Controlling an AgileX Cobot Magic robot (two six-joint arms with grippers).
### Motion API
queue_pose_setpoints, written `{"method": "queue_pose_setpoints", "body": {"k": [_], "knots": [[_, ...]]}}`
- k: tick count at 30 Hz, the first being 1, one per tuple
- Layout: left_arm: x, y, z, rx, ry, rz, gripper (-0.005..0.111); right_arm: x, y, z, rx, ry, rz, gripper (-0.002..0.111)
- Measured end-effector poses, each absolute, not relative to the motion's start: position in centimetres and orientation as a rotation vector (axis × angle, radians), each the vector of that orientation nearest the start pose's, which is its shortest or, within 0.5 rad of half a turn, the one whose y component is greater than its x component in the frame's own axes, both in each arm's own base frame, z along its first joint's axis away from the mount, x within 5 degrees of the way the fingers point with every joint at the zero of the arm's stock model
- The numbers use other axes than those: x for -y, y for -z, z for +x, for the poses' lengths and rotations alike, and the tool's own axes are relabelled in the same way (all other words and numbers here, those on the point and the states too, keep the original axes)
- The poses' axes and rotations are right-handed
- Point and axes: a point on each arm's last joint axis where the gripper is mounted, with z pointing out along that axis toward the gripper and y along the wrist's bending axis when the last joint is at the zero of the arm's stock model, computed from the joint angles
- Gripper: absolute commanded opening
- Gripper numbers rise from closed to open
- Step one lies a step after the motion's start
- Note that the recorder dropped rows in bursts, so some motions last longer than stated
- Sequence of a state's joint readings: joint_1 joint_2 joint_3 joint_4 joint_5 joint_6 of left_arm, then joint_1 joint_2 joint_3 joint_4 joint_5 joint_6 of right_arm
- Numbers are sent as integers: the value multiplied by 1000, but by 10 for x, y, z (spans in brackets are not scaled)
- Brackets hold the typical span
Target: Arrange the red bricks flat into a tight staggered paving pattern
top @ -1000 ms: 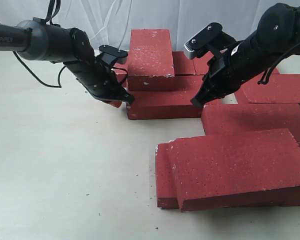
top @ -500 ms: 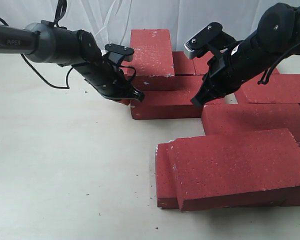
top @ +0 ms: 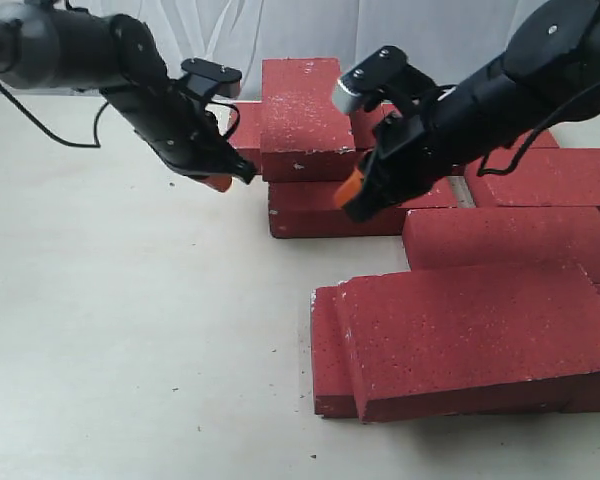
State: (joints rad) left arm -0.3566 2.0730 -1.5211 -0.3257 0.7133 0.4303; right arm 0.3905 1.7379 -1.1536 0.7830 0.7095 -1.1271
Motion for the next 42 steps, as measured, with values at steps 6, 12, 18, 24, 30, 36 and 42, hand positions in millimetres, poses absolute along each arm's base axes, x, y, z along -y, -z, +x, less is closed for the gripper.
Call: {"method": "queue_pose_setpoints", "body": {"k": [6,12,18,24,30,36,42], "knots": [[115,-190,389,-2621,277,615,0,-246,-244,304,-2085,-609,-1408,-1],[63,-159,367,-2661,198,448,0,-300,-229,322,-2169,-386,-1573,-1],[57,-147,363,-2615,146,439,0,-328,-199,355,-2198,-305,-1616,-1],[56,-151,369,-2546,120,398,0,-336,-176,373,-2237,-202,-1669,-1],[55,-152,371,-2527,113,387,0,-333,-155,382,-2254,-67,-1717,-1],[55,-152,372,-2515,107,383,0,-331,-145,385,-2251,-8,-1744,-1],[55,-152,372,-2512,106,382,0,-328,-143,389,-2245,67,-1745,-1]]}}
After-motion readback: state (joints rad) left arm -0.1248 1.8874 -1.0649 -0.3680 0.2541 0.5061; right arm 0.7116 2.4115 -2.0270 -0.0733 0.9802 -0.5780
